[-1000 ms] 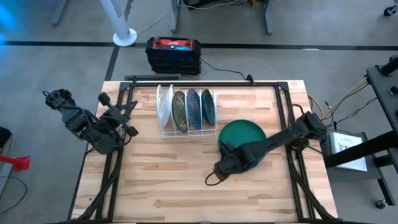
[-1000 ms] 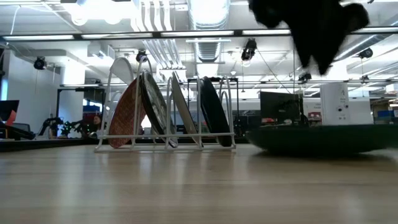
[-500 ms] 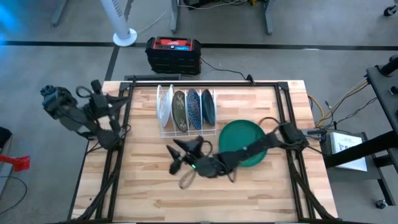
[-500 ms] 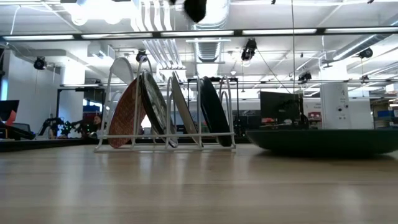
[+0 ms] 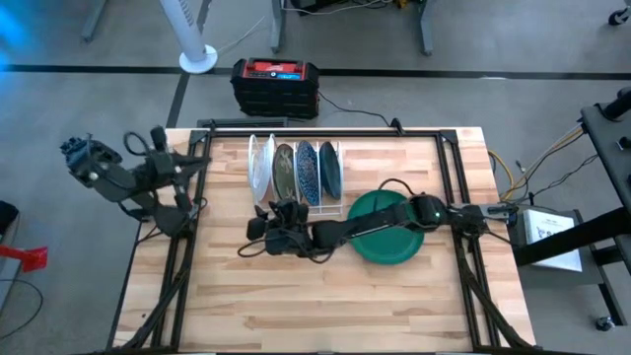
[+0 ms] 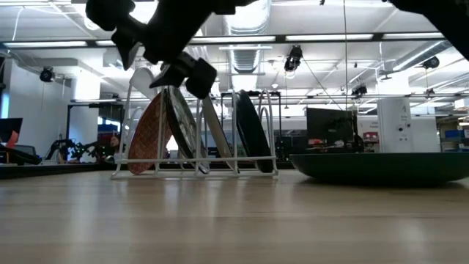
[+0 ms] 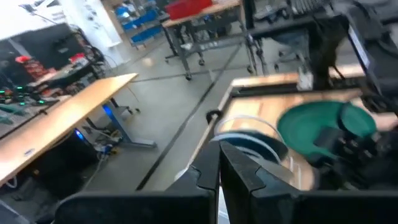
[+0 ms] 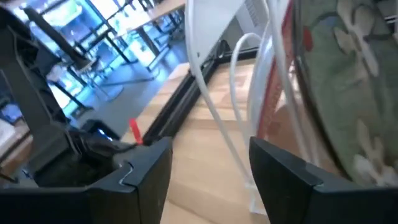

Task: Sort dishes
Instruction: Remove the orange patterned plate from the dish rack

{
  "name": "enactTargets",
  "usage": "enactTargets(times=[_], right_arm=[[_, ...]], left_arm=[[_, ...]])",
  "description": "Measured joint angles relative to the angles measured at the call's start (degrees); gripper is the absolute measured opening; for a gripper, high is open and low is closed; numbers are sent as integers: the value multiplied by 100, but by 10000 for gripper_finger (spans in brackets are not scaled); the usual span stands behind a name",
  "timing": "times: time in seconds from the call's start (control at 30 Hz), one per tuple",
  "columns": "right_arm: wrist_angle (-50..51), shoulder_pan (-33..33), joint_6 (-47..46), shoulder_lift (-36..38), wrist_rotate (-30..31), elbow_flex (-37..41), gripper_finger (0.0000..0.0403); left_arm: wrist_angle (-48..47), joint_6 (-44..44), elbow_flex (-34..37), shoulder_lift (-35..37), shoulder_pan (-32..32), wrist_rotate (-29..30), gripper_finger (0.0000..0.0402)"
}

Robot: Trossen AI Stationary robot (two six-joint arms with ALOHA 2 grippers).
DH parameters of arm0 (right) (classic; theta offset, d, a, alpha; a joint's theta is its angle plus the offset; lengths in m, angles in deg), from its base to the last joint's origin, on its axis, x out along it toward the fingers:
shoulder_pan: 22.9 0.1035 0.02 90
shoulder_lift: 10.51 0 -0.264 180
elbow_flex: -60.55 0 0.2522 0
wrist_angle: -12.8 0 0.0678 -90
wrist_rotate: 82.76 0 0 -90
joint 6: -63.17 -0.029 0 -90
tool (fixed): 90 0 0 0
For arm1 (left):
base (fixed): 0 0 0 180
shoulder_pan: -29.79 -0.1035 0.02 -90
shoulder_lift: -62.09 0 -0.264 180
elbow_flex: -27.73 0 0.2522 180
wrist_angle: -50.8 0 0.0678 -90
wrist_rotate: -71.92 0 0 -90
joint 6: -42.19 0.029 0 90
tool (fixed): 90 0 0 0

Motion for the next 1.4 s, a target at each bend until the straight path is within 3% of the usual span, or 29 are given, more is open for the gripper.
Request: enactTargets(times=[0.17,0.3,0.7,1.0,1.17,1.4], right_arm=[[-45,-79,-382,-296,6,-380,226],[-46,-89,-1199,-429,67,-416,246],[-466,-54,-3083,-875,685,-396,279],[-1863,-94,-3173,-1277,1221,-394,281],[-1866,-94,-3037,-1302,1707,-390,279],[-1896,-226,-2968,-1299,1636,-390,277]], left_arm=[[-10,104,325,-119,-236,-64,0],[-10,365,417,-178,-599,-39,0],[348,1191,-214,3,-873,-83,0],[369,1437,-206,14,-871,-106,0],[371,1511,-159,9,-871,-302,0],[375,1576,-156,0,-871,-392,0]])
